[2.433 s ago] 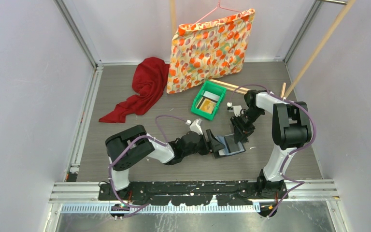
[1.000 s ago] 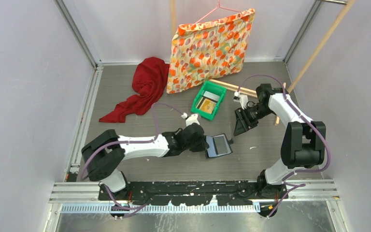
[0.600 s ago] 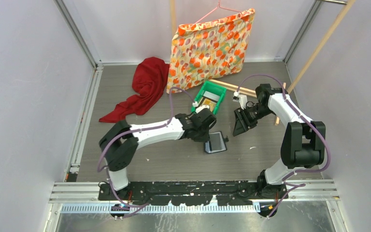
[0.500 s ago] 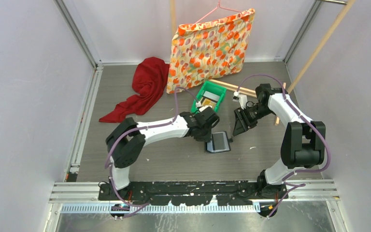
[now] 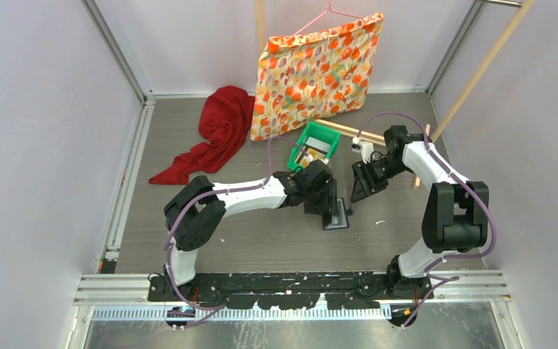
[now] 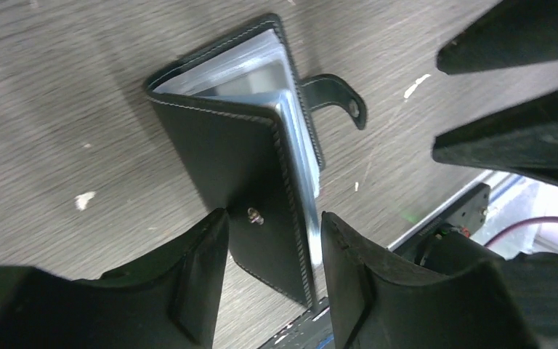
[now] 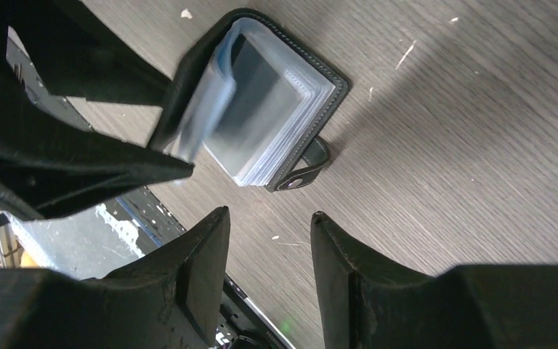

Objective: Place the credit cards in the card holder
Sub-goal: Close the card holder at the center of the board.

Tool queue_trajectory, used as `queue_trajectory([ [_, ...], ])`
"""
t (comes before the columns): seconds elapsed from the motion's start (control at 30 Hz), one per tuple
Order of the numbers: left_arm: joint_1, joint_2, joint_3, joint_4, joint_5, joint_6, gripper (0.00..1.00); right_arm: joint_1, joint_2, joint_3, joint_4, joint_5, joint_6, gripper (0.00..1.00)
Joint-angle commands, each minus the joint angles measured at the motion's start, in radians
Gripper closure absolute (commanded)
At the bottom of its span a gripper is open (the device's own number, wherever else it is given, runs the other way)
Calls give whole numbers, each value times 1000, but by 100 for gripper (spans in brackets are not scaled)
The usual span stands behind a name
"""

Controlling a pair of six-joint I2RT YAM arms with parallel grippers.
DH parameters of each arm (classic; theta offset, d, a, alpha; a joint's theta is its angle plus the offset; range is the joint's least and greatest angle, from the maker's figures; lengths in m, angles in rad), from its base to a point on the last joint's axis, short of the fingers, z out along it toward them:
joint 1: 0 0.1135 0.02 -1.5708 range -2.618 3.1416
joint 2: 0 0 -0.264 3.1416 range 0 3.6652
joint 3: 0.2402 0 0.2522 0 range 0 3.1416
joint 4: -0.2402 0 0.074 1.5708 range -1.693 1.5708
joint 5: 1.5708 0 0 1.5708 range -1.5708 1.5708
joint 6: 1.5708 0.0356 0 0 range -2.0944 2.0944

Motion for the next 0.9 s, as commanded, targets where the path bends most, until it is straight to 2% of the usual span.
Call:
queue_trajectory([
  [0.0,-1,-30,-32,202,113,-24,48,2,13,1,43,37,43,50],
  [0.23,12,33,-118,477,186,-63,52,-57,11,8,18,-38,25,51],
  [0.5,25,66,-193,678,219,-100,59,-68,35,20,-22,-152,-6,54],
  [0.73,25,93,-214,758,227,-113,60,-67,128,56,-71,-257,-10,66],
  [0.87,30,102,-223,778,226,-113,59,-52,201,72,-86,-226,-14,73],
])
